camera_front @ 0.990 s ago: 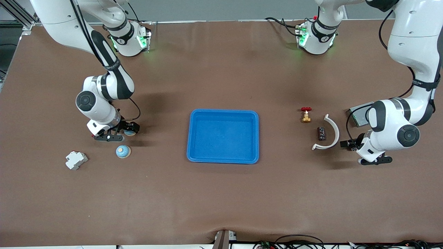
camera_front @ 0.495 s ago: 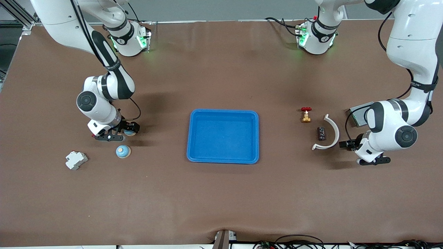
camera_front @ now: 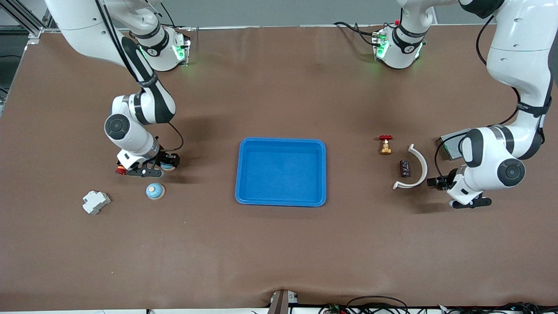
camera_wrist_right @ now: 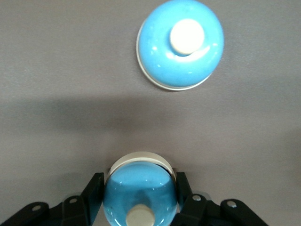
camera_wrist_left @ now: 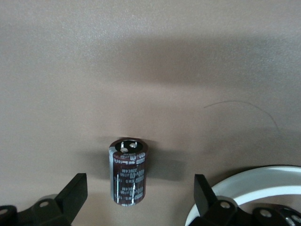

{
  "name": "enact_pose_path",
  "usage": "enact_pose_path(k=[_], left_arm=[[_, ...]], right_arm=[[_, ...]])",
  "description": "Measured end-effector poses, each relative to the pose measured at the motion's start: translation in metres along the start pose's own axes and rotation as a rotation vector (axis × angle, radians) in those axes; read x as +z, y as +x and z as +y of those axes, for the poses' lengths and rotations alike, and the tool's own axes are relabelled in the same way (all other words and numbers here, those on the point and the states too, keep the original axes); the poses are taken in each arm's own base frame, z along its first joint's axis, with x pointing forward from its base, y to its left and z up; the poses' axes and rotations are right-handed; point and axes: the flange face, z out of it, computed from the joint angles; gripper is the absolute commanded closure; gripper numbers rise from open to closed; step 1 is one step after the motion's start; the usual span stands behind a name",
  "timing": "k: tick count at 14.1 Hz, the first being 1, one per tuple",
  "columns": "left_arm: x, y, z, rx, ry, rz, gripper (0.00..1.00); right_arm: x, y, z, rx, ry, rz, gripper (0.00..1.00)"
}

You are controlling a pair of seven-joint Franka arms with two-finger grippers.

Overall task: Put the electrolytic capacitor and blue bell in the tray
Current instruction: 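Grasp a blue bell with the right gripper while the left gripper descends, then carry the bell to the tray while the left gripper grasps a capacitor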

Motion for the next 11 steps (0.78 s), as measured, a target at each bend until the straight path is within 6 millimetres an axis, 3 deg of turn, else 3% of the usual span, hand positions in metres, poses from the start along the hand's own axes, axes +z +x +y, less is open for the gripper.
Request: enact_pose_path(k=[4,8,11], left_arm=[[0.001,0.000,-0.001,-0.001,0.000,-0.002,0.39],[0.001,0.000,-0.002,-0.002,0.000,-0.001,0.72],[0.000,0.001,-0.007,-0.011,-0.001,0.002,0.98]], right_arm=[[-0.013,0.010,-0.021,0.021,0.001,-0.041,1.00],[-0.059,0.033,-0.081,0.091,0.016,-0.075,1.00],[-0.080,0.030,-0.131,0.157,0.034,-0.051,1.00]])
